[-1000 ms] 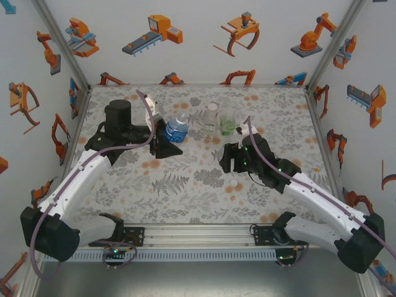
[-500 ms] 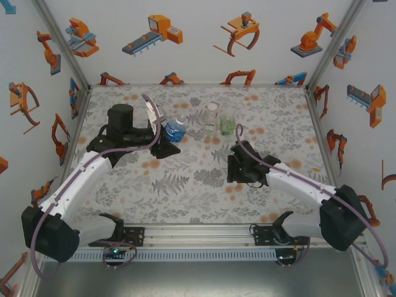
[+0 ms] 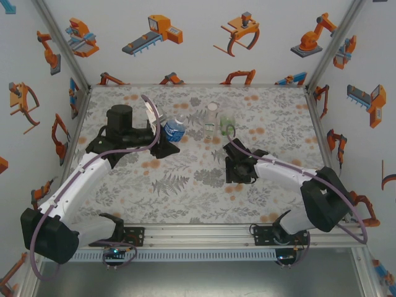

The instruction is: Screw on the bottle caps

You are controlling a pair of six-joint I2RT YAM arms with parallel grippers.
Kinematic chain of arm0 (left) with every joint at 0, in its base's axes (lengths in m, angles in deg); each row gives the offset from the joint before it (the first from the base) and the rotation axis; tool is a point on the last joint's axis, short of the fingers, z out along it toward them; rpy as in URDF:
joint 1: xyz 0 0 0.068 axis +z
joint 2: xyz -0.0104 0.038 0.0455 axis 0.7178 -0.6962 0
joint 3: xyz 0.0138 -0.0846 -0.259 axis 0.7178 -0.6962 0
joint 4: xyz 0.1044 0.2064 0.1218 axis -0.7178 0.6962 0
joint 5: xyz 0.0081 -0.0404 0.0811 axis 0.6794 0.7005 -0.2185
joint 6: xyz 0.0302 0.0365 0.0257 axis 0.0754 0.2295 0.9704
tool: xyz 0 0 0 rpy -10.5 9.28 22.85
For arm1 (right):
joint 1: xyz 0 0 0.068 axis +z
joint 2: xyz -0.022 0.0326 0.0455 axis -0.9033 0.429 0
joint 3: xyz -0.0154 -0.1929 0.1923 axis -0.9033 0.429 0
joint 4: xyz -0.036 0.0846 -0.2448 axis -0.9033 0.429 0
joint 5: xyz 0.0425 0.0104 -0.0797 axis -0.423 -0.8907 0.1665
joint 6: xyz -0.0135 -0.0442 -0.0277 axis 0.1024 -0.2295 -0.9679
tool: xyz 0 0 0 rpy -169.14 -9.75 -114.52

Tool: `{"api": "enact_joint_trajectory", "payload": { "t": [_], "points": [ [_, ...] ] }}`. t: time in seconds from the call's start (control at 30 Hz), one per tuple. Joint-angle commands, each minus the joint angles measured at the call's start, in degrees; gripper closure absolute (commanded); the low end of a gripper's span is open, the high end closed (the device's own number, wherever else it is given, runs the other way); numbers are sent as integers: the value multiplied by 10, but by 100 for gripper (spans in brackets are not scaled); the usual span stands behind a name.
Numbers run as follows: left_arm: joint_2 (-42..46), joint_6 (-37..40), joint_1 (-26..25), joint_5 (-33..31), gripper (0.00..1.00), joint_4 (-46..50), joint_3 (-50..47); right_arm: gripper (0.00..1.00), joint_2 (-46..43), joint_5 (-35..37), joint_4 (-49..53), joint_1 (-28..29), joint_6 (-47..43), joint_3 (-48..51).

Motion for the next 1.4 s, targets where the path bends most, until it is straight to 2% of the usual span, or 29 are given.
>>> {"api": "enact_joint_trajectory", "payload": {
  "t": [0.0,0.3,0.47,0.97,1.37],
  "points": [
    [15,6,2,3,100,-12,-4,55,8,8,13,-2,-3,-15],
    [17,6,0,4,100,-13,-4,64,22,5,10,-1,-5,-19],
    [18,5,-1,4,100,-13,-5,65,30,7,18,6,-9,-41],
    [14,5,-1,3,100,-11,-5,65,152,13,30,85,-16,-173],
    [13,4,-2,3,100,-12,-5,59,155,16,38,90,-16,-186]
  ]
}}
